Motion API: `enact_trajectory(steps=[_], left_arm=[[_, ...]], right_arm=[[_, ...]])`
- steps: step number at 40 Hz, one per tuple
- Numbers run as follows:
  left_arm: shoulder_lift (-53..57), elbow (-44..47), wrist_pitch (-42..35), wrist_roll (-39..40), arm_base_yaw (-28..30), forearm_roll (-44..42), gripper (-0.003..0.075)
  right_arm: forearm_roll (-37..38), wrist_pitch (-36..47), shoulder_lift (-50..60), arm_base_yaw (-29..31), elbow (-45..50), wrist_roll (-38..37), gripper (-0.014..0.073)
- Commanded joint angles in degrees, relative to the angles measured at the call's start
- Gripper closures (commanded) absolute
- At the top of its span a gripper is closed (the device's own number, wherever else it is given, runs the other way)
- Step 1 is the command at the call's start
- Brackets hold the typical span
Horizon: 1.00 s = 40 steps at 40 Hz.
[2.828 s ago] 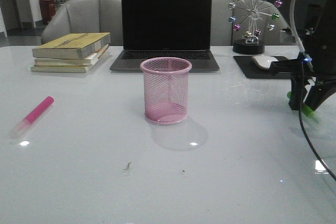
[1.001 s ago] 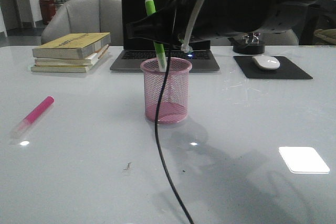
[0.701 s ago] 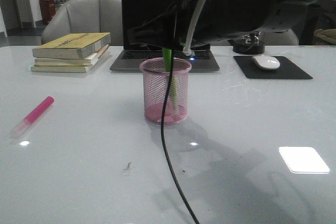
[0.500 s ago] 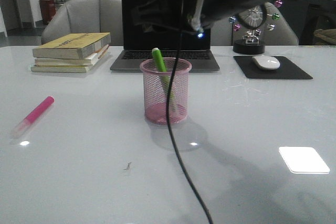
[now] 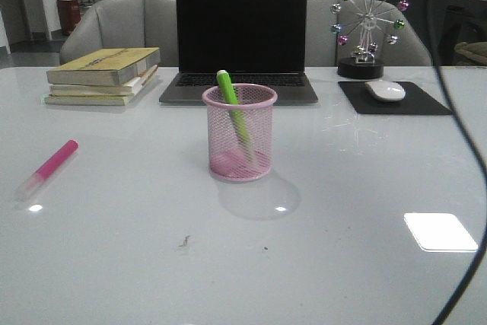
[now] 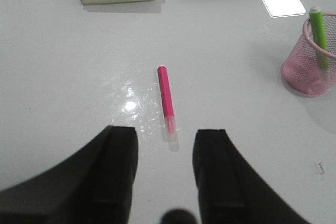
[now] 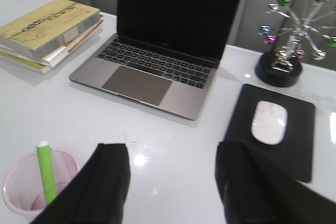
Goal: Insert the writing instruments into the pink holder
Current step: 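Raise the right gripper away from the holder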
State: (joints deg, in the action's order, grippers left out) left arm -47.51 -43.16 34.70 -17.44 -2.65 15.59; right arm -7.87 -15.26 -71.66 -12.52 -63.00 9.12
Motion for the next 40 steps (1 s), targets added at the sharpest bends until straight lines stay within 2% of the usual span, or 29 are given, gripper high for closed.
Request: enact_trajectory(steps=[1,7,17,26,33,35,40], left_arm=[[0.20,-2.11,-4.22,0.23,-0.32,0.23,0.0387],[0.20,-2.11,-4.83,0.23,-0.32,0.23,0.0387],[0.20,-2.11,-7.53,0.23,-0.32,0.19,0.0387],[0.20,-2.11,-7.55,0.23,-0.32,0.19,0.0387],[0.20,-2.11,-7.80,0.23,-0.32,0.19,0.0381],[0.20,-2.21,-8.10,0.23,-0.32,0.19,0.0357],[-1.41,-3.66,-8.35,0.80,-0.32,0.40,0.0230]], right_arm=[[2.82,-5.56,6.61,4.07,-1.62,0.55,0.0116],[5.13,-15.69,13.76,10.03,0.02,0.44,0.0116],[5.08,-18.79,27.65,16.21,8.78,0.26,0.0179],[5.03,-25.30,37.57,16.52,19.78,-1.45,0.0179],[5.03,-26.37,41.34,16.52,25.18,-4.23,0.0179],[5.03,-26.37,41.46,16.52,25.40,-4.28,0.0179],[5.03,-26.35,41.46,16.52,25.39,-4.28,0.0179]])
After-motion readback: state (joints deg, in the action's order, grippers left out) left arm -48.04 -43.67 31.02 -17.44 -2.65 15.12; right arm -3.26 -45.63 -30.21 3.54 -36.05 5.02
